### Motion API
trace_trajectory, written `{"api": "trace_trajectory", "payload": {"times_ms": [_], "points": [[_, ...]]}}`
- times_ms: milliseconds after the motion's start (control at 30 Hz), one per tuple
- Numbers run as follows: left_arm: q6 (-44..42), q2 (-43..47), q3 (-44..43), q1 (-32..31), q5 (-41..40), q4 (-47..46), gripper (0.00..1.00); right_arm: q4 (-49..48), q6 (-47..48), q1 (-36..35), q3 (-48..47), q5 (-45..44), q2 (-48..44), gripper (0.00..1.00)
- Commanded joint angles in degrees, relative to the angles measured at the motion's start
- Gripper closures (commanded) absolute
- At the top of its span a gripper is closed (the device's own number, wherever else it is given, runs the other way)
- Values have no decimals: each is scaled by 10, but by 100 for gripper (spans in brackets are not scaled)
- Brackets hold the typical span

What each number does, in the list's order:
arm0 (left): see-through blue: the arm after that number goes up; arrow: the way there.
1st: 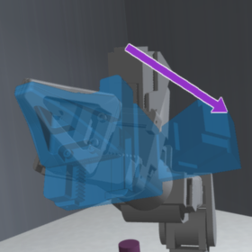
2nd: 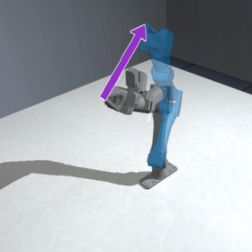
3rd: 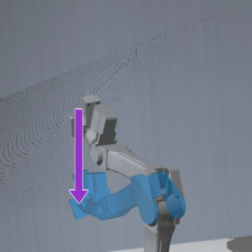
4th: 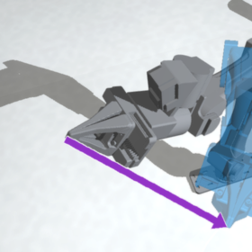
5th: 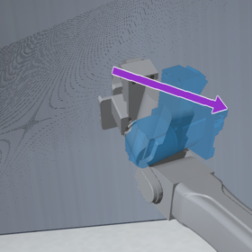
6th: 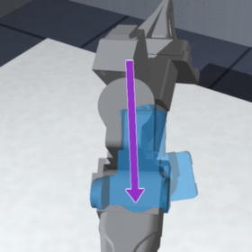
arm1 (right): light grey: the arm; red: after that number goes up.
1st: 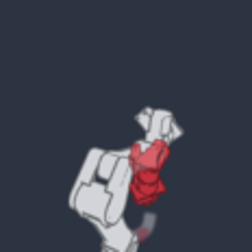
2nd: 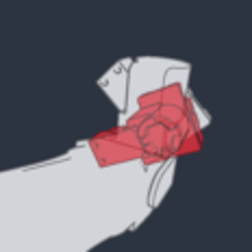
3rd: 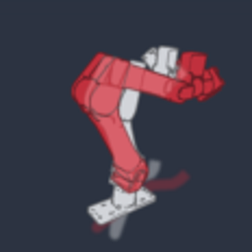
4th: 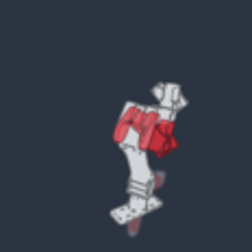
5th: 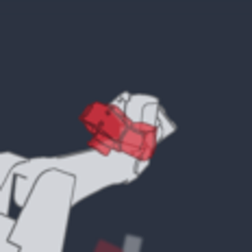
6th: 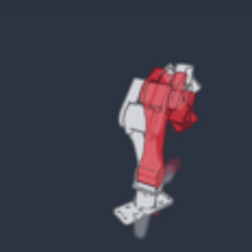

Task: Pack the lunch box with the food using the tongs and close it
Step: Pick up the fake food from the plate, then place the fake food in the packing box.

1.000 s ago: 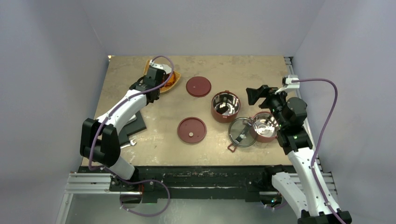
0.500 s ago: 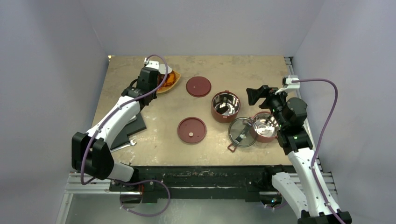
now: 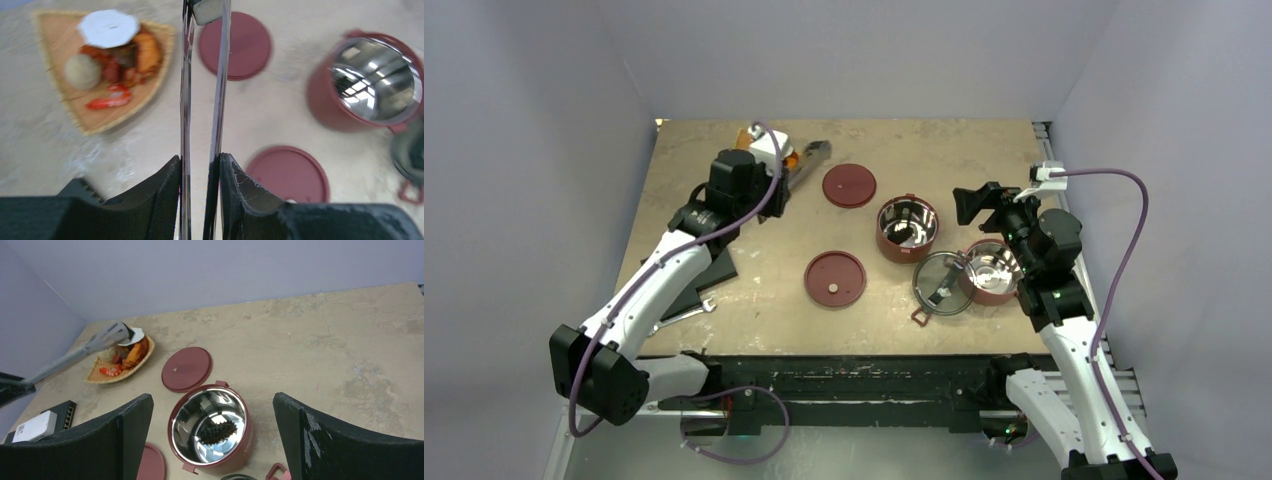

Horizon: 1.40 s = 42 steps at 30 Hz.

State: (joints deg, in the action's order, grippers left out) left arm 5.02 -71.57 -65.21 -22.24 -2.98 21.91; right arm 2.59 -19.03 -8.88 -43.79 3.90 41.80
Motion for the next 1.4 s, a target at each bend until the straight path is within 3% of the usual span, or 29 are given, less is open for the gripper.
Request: {"api": "trace_trajectory", "payload": {"times_ms": [0, 167, 300, 867, 1367], "points": [[-45, 40, 12, -71, 121, -51, 82, -13, 7, 0, -23, -18, -7, 7], [-36, 57, 35, -115, 227, -78, 82, -17, 8, 0, -29, -23, 2, 7], [-24, 40, 37, -139, 258, -89, 82, -16, 9, 0, -33, -22, 5, 7], [-19, -32, 52, -185, 161, -83, 81, -21, 11, 0, -30, -19, 11, 7], [-9, -49, 49, -186, 177, -97, 62, -21, 11, 0, -24, -19, 12, 6]]}}
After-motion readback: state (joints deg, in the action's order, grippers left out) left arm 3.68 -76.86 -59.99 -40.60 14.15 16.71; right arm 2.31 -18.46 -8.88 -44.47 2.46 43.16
